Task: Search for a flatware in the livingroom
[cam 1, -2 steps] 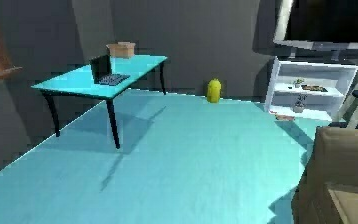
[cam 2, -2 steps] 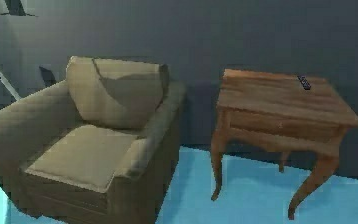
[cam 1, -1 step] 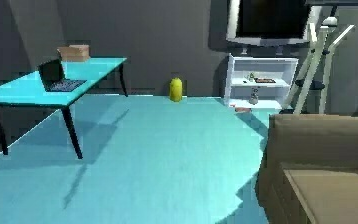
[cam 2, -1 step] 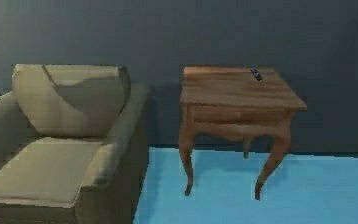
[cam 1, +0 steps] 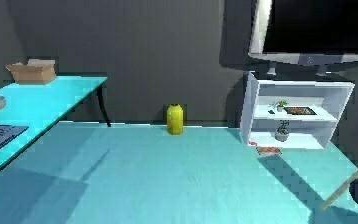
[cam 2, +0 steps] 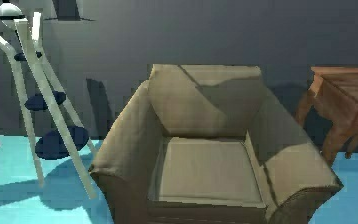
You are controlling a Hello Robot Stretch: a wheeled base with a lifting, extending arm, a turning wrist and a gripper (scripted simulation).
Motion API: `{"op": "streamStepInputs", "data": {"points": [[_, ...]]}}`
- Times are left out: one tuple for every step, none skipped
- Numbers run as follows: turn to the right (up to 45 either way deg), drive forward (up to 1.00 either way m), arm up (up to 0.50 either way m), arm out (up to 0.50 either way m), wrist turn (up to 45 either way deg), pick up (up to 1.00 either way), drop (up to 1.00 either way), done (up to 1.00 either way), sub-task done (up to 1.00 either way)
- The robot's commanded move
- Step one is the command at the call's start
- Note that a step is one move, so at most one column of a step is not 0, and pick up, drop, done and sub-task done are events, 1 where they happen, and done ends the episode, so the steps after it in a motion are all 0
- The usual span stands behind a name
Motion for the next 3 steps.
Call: {"op": "streamStepInputs", "data": {"points": [[6.0, 0.00, 0.00, 0.00, 0.0, 0.00, 0.00, 0.00, 0.00], [0.0, 0.70, 0.00, 0.00, 0.0, 0.00, 0.00, 0.00, 0.00], [27.0, 0.00, 0.00, 0.00, 0.0, 0.00, 0.00, 0.00, 0.00]]}}
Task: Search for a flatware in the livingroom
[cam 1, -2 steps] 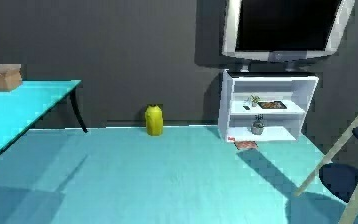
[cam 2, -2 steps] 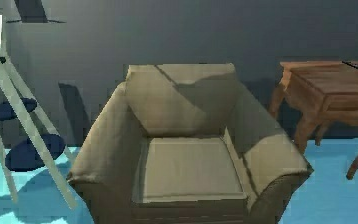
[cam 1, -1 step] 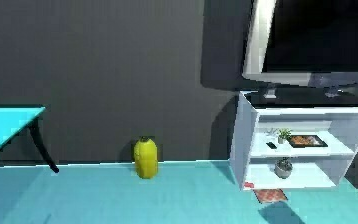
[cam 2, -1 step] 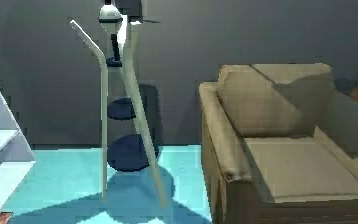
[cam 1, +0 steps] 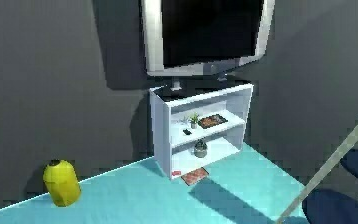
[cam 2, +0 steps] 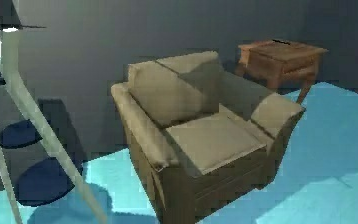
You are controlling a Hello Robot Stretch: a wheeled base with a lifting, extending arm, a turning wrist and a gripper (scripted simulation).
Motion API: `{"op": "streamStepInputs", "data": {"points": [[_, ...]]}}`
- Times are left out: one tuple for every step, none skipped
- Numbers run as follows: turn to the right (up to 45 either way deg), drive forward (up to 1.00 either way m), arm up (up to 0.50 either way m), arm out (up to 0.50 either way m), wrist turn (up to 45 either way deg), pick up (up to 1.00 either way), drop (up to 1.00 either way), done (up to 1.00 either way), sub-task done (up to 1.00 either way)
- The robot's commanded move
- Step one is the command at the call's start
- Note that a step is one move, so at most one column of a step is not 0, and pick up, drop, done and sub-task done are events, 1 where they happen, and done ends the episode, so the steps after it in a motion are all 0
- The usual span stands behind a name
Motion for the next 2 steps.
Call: {"op": "streamStepInputs", "data": {"points": [[0.0, 0.70, 0.00, 0.00, 0.0, 0.00, 0.00, 0.00, 0.00], [15.0, 0.00, 0.00, 0.00, 0.0, 0.00, 0.00, 0.00, 0.00]]}}
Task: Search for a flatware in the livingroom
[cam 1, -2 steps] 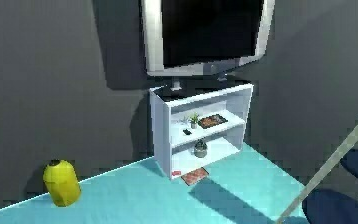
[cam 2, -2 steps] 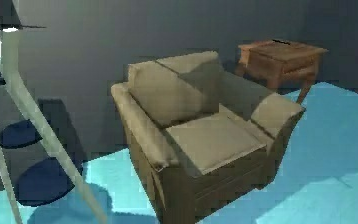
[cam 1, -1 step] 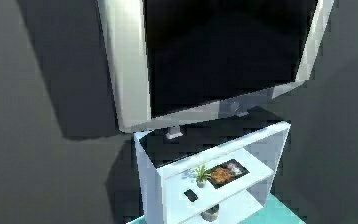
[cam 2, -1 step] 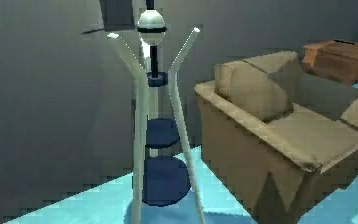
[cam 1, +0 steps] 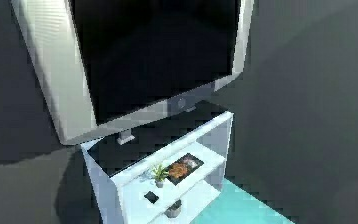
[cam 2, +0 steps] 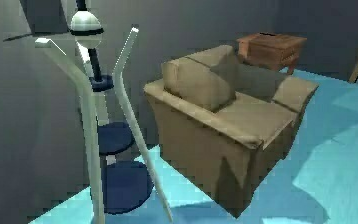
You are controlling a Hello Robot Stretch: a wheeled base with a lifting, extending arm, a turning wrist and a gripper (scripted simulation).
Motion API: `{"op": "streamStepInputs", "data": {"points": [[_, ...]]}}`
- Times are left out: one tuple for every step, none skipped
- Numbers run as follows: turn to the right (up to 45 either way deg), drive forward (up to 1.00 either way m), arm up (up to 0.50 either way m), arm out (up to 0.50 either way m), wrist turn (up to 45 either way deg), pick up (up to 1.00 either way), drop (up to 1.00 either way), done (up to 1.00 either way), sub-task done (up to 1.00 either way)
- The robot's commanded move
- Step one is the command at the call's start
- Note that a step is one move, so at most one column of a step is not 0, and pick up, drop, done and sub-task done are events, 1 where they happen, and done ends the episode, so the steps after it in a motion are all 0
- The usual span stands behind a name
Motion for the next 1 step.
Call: {"op": "streamStepInputs", "data": {"points": [[0.0, 0.00, 0.00, 0.00, 0.0, 0.00, 0.00, 1.00, 0.00]]}}
